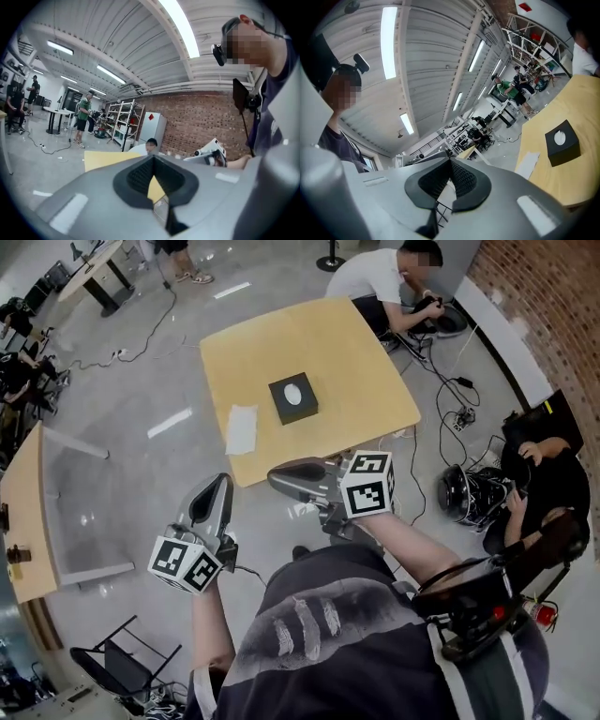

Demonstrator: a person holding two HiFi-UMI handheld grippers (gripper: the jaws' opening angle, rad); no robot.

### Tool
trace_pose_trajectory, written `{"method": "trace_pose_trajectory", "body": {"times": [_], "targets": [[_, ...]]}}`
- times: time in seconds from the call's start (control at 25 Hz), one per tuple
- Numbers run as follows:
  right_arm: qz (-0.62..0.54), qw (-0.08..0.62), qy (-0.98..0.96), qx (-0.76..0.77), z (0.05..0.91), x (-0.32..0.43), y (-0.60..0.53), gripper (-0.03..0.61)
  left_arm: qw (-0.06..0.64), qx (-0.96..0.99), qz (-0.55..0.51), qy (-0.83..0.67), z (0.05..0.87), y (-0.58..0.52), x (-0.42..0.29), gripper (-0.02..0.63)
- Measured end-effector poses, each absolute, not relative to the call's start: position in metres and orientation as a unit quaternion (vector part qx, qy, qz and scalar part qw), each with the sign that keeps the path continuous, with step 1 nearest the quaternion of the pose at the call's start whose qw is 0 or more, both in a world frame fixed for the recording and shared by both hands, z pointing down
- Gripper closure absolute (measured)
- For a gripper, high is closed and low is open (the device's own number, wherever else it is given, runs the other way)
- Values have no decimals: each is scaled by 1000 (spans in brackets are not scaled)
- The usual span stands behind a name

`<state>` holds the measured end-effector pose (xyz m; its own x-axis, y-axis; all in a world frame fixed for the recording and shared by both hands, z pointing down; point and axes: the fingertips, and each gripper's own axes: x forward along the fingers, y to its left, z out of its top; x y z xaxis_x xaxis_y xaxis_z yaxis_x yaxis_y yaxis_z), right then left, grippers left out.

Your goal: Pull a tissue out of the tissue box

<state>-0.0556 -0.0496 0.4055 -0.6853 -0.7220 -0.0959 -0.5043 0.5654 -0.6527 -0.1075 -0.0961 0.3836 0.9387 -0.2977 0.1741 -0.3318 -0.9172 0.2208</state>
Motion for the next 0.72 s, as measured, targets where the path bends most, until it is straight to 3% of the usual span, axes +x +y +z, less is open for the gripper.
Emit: {"method": "trace_pose_trajectory", "body": {"times": [0.4, 0.72], "targets": [[-288, 141, 859, -399, 419, -107, -22, 581, 148, 979, 62, -124, 406, -80, -150, 614], [-281, 159, 853, -410, 399, -137, -6, 581, 135, 986, 35, -92, 408, -60, -161, 614]]}}
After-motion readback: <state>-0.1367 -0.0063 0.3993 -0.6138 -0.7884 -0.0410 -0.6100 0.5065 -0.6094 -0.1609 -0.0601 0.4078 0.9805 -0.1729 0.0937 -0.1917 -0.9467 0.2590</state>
